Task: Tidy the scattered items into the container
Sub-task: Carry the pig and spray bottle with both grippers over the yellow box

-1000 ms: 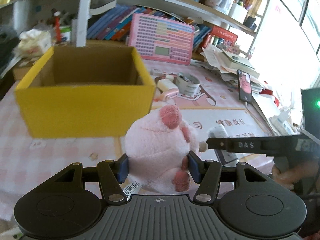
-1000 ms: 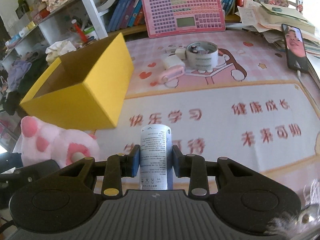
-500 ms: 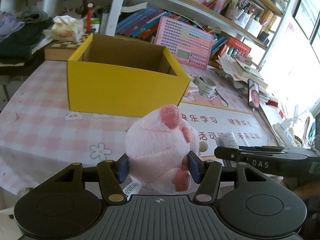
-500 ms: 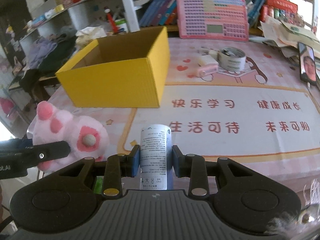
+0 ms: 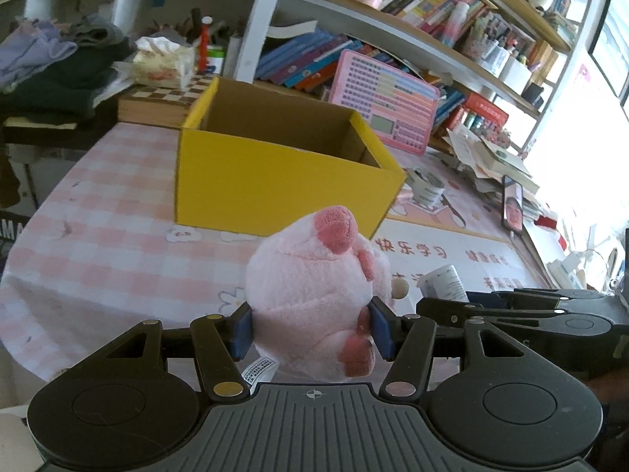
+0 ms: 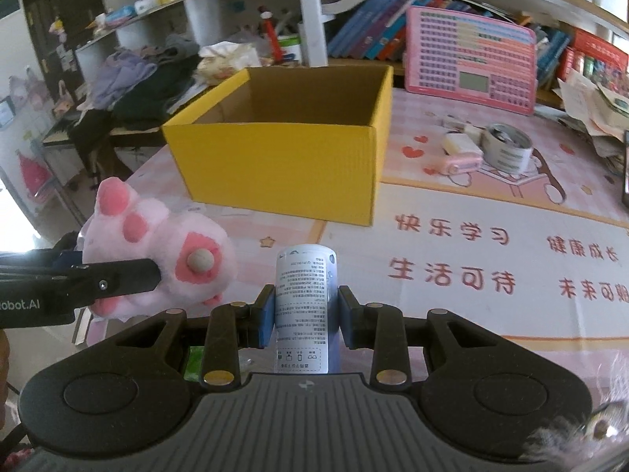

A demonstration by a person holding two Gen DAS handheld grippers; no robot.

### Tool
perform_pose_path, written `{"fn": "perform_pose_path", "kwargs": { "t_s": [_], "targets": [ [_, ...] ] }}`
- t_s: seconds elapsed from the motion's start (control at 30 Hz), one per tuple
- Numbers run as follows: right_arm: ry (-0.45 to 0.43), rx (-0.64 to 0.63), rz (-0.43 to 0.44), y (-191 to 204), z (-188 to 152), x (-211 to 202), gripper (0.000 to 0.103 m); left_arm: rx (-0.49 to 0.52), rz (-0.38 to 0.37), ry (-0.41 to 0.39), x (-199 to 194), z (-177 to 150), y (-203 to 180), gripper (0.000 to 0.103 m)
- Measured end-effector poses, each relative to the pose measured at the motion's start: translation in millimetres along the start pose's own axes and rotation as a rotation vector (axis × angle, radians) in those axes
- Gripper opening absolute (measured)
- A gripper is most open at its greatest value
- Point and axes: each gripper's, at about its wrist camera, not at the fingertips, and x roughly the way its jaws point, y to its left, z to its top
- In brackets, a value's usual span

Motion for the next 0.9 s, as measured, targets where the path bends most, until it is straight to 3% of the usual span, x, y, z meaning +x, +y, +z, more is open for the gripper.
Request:
{"fn": "perform_pose_path", "kwargs": {
  "t_s": [0.3,0.57,0.9],
  "targets": [
    [-0.007,-0.078,0.051,22.2,12.8,8.0,0.03,-0.044,0.042,-0.043,-11.7,5.0,16.0,0.058],
    [-0.043,-0.1,0.1,26.4,33.8,5.1,0.03,-0.063,0.037,-0.094,-15.4,21.0,16.6,0.057],
    [-0.155,-0.129,0.172,20.0,102.9,3.8,0.03,0.017,0.044,-0.194,-14.3,86.0,6.0,0.057]
  ]
}}
